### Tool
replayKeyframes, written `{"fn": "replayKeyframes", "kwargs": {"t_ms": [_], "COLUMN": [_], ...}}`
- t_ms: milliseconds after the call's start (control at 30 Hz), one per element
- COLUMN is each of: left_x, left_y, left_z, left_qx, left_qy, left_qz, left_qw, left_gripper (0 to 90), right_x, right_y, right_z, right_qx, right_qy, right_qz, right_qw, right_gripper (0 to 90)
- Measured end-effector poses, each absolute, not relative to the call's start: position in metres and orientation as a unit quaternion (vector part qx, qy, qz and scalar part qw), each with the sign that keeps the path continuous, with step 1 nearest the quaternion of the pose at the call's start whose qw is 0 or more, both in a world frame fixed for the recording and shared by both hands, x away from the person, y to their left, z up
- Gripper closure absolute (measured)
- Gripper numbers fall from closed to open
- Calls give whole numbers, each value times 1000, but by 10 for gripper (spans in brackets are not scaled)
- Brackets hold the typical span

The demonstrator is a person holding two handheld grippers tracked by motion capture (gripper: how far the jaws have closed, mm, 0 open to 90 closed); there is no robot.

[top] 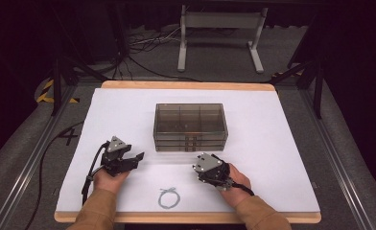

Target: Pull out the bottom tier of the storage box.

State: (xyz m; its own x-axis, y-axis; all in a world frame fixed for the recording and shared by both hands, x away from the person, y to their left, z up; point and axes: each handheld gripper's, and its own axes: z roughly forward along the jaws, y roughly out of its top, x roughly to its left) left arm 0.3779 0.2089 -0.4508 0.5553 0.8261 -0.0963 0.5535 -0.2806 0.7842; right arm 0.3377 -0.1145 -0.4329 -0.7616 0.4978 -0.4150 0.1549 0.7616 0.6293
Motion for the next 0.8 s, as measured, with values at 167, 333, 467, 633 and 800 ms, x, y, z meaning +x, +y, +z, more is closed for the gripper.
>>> {"fn": "replayKeyframes", "kwargs": {"t_ms": [167, 333, 467, 633, 800], "left_x": [379, 379, 378, 379, 378], "left_y": [208, 208, 207, 208, 208], "left_z": [-451, -451, -451, -451, -451], "left_qx": [782, 781, 782, 782, 782], "left_qy": [441, 442, 442, 442, 442], "left_qz": [168, 168, 169, 169, 169], "left_qw": [408, 408, 406, 405, 406], "left_gripper": [383, 383, 383, 383, 383], "right_x": [337, 335, 334, 332, 331], "right_y": [-105, -98, -90, -83, -76], "right_z": [-435, -436, -437, -437, -439], "right_qx": [165, 145, 125, 111, 88], "right_qy": [900, 904, 905, 905, 901], "right_qz": [250, 226, 205, 181, 159], "right_qw": [317, 334, 351, 368, 394], "right_gripper": [644, 654, 654, 657, 671]}}
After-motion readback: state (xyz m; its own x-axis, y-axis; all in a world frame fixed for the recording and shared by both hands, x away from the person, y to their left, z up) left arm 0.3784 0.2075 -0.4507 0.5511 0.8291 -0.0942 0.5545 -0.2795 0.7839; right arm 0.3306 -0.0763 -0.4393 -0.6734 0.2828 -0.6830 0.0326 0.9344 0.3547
